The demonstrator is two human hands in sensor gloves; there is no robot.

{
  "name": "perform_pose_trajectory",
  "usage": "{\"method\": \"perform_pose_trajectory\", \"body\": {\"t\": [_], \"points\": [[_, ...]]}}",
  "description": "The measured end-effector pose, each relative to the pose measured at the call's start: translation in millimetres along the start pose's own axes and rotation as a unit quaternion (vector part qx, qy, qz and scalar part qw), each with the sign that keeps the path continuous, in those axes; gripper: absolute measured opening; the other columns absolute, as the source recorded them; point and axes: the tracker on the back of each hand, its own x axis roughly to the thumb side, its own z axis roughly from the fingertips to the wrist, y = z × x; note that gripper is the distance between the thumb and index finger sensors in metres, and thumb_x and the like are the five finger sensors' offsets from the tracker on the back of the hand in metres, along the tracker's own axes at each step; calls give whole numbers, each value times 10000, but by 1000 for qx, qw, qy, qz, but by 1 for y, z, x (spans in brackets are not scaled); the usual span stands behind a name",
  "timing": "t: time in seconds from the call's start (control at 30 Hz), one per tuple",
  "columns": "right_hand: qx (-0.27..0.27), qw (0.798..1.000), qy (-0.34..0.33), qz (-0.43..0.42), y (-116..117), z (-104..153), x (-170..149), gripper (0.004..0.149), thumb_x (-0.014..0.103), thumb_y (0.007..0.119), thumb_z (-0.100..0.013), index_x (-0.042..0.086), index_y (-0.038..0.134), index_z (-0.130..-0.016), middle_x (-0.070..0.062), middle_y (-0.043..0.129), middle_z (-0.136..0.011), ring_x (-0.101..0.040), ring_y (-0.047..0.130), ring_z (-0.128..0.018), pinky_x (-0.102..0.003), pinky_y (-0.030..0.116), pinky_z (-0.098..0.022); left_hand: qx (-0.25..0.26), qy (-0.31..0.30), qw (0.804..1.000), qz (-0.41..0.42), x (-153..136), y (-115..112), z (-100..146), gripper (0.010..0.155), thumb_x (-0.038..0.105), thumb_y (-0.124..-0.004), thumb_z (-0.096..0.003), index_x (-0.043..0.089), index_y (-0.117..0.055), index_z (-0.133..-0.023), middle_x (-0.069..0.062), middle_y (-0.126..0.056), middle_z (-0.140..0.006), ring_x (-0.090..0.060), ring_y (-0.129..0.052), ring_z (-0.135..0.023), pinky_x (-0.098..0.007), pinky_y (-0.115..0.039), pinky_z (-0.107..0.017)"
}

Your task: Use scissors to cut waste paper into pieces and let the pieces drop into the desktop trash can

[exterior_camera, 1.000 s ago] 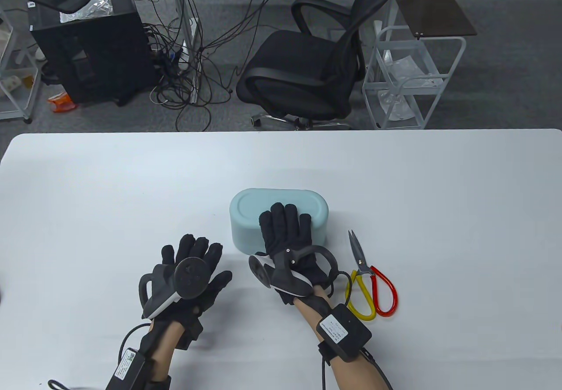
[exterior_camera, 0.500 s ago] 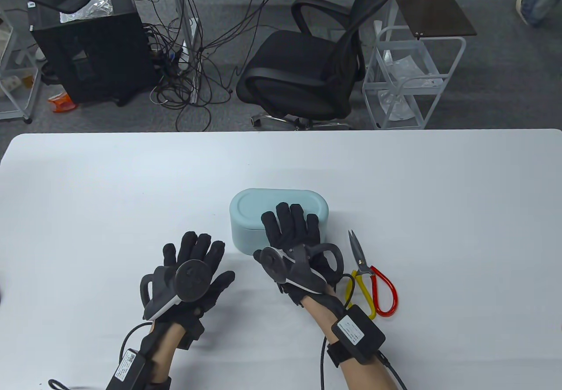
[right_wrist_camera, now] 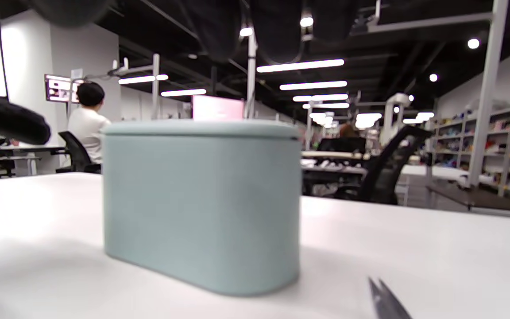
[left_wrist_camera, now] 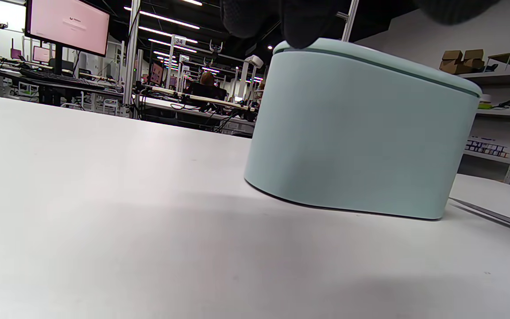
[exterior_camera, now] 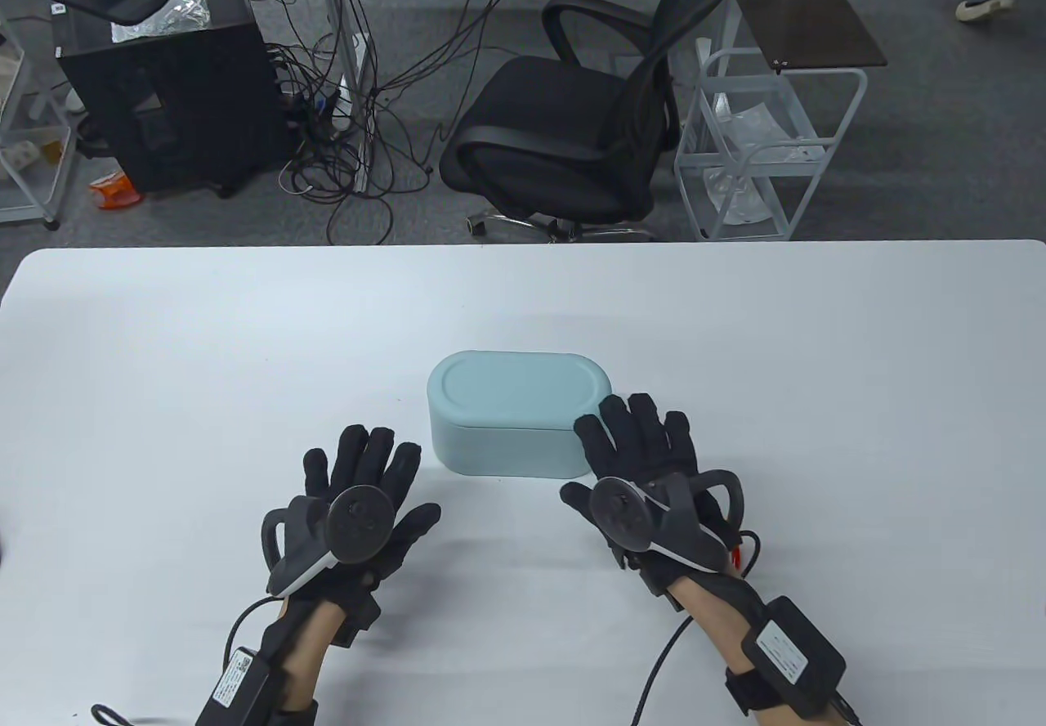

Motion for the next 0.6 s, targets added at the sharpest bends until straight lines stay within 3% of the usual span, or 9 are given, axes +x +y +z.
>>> {"method": "perform_pose_trajectory", "body": {"t": [0.17, 0.33, 0.6], "points": [[3, 999, 30, -16, 9, 31, -38, 766, 669, 540, -404, 284, 494, -1064, -102, 523, -1168, -447, 473, -1060, -677, 429, -745, 15, 0, 1000, -23, -1, 2, 2, 823, 710, -570, -447, 298, -492, -1154, -61, -415, -1263, -392, -270, -1163, -699, -245, -748], [63, 995, 70, -11, 22, 49, -72, 795, 677, 535, -392, 293, 431, -1081, -109, 432, -1197, -457, 378, -1083, -704, 353, -752, 7, 6, 999, -34, -4, 0, 1, 839, 727, -565, -441, 301, -479, -1159, -59, -398, -1268, -391, -254, -1164, -702, -236, -746], [88, 984, 136, -81, 47, 58, -106, 813, 684, 518, -374, 302, 392, -1081, -107, 407, -1200, -456, 351, -1085, -709, 321, -753, 6, 5, 1000, -28, -6, 1, 2, 865, 753, -548, -432, 311, -439, -1168, -51, -355, -1276, -390, -220, -1165, -703, -220, -746]]}}
